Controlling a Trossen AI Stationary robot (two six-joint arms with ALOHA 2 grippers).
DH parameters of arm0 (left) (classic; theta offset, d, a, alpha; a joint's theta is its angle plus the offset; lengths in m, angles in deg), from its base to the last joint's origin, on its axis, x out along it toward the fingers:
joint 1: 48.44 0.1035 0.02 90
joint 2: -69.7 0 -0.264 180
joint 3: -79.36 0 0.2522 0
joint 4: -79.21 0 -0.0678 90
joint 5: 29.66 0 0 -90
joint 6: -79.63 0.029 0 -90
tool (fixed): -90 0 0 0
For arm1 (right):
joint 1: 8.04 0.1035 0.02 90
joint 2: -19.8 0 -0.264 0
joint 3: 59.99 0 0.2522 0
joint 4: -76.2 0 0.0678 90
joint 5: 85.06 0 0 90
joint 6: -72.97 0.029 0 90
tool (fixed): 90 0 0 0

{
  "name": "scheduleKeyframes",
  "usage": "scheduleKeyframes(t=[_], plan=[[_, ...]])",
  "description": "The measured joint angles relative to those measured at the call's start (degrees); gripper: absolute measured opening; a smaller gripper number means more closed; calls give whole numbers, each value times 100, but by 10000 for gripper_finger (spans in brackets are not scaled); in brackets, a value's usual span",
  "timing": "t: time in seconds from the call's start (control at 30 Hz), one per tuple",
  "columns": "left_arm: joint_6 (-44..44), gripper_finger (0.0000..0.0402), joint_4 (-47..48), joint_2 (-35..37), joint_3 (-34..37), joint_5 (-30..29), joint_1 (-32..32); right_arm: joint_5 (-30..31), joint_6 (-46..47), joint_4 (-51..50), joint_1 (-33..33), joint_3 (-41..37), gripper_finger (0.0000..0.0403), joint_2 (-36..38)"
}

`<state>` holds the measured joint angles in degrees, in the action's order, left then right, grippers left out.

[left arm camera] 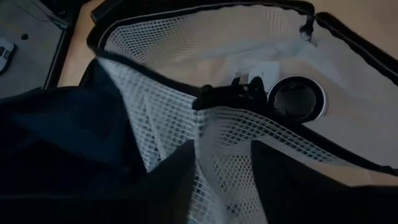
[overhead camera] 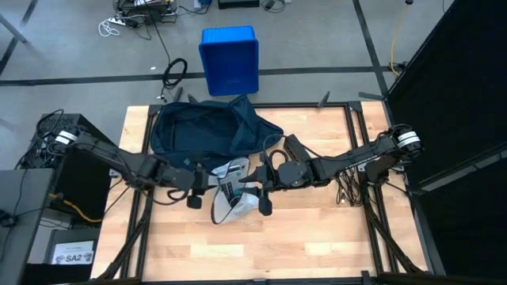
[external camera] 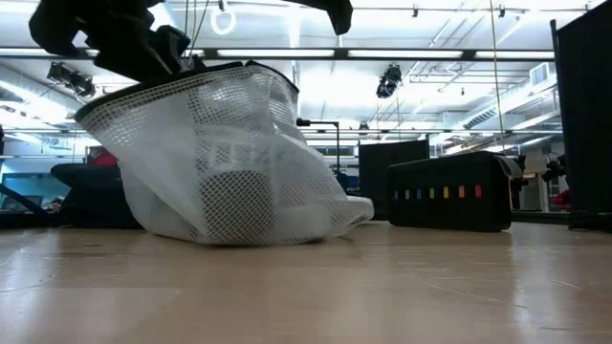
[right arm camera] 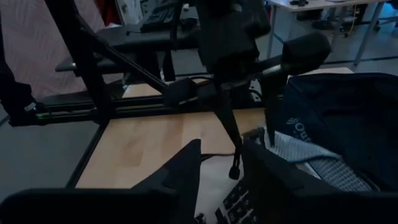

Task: Unpack backpack
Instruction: Close the white white mesh envelope

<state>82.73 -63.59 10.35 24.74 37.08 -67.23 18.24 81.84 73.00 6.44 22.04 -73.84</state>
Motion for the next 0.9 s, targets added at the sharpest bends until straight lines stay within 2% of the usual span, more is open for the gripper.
scheduleKeyframes(t=[0.17, 0.23, 0.4, 0.53, 0.7, 0.9], plan=[[143, 33, -323, -158, 0, 93, 105, 2, 0, -2, 0, 0, 88, 0], [179, 9, -523, -162, 0, 113, 132, 4, 0, -26, 0, 0, 86, 0], [413, 1, -1145, -160, 0, 117, 153, 9, 10, -174, 0, 7, 83, -138], [541, 0, -1595, -160, 0, 120, 153, -25, 10, 11, 0, 4, 87, -546], [548, 0, -1711, -160, 0, 84, 156, -50, 150, 215, -47, -2, 107, -985], [535, 0, -1731, -165, 0, 81, 156, -52, 208, 394, -87, -2, 135, -1043]])
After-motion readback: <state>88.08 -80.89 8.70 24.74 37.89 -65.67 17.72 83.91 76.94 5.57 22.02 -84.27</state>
